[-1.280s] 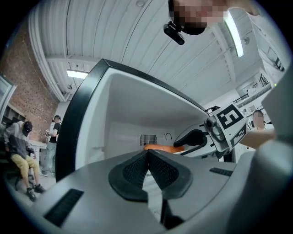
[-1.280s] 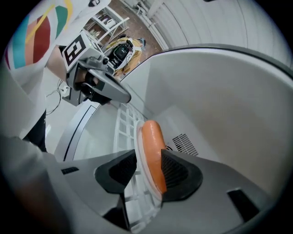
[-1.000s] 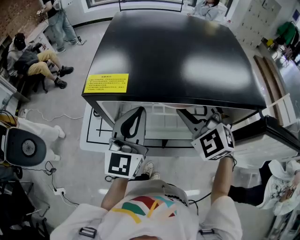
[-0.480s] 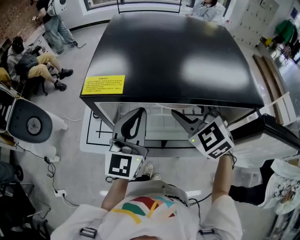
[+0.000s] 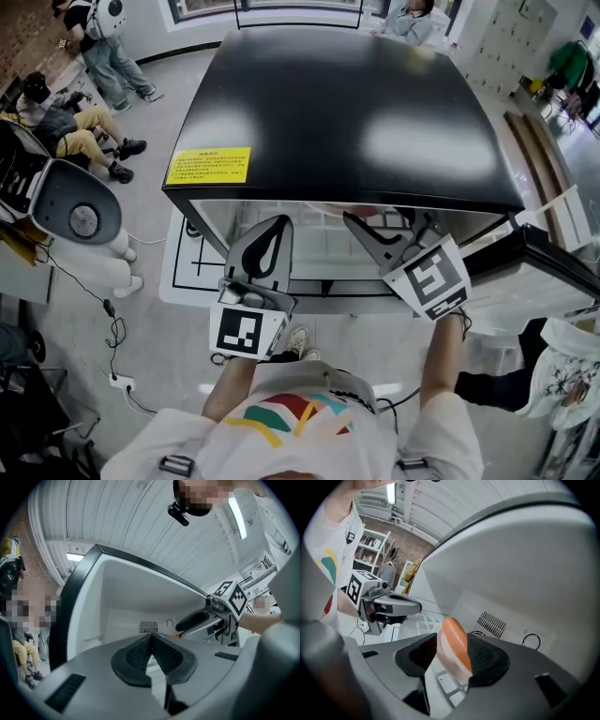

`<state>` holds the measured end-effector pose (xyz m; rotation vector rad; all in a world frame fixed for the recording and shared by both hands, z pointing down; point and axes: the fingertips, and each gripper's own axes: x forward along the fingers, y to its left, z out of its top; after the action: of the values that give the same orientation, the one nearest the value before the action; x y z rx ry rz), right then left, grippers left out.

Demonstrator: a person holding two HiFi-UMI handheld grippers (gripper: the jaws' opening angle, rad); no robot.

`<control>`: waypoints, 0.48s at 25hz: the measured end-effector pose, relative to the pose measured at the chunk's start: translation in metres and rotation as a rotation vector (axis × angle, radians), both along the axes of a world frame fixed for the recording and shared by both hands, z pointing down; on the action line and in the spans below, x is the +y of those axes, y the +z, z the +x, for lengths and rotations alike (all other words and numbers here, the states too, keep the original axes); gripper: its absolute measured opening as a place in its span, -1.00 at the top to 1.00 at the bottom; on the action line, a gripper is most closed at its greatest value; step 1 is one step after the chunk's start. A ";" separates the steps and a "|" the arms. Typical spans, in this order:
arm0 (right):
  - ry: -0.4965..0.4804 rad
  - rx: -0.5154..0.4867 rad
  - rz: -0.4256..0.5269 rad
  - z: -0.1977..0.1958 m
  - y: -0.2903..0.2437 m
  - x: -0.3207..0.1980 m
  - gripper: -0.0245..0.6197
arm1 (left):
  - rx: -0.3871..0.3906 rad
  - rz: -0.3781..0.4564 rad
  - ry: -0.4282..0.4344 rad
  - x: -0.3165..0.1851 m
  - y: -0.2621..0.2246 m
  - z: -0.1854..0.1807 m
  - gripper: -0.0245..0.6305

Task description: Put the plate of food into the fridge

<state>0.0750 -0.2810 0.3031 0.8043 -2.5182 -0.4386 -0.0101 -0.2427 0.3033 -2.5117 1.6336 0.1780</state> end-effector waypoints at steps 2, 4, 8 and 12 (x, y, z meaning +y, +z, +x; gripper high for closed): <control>0.015 -0.034 0.020 0.000 -0.007 0.001 0.35 | 0.002 0.004 0.001 0.001 -0.002 0.001 0.91; 0.026 -0.059 0.051 0.001 -0.013 0.001 0.35 | 0.002 0.007 0.003 0.001 -0.004 0.001 0.91; 0.082 -0.184 0.071 0.007 -0.021 0.010 0.35 | -0.004 0.017 0.013 0.003 -0.006 0.005 0.91; 0.178 -0.288 0.069 0.015 -0.025 0.020 0.59 | -0.009 0.028 0.017 0.011 -0.008 0.008 0.91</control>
<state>0.0903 -0.2606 0.2780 1.1825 -2.6702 -0.3740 -0.0026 -0.2321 0.2953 -2.5026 1.5956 0.1897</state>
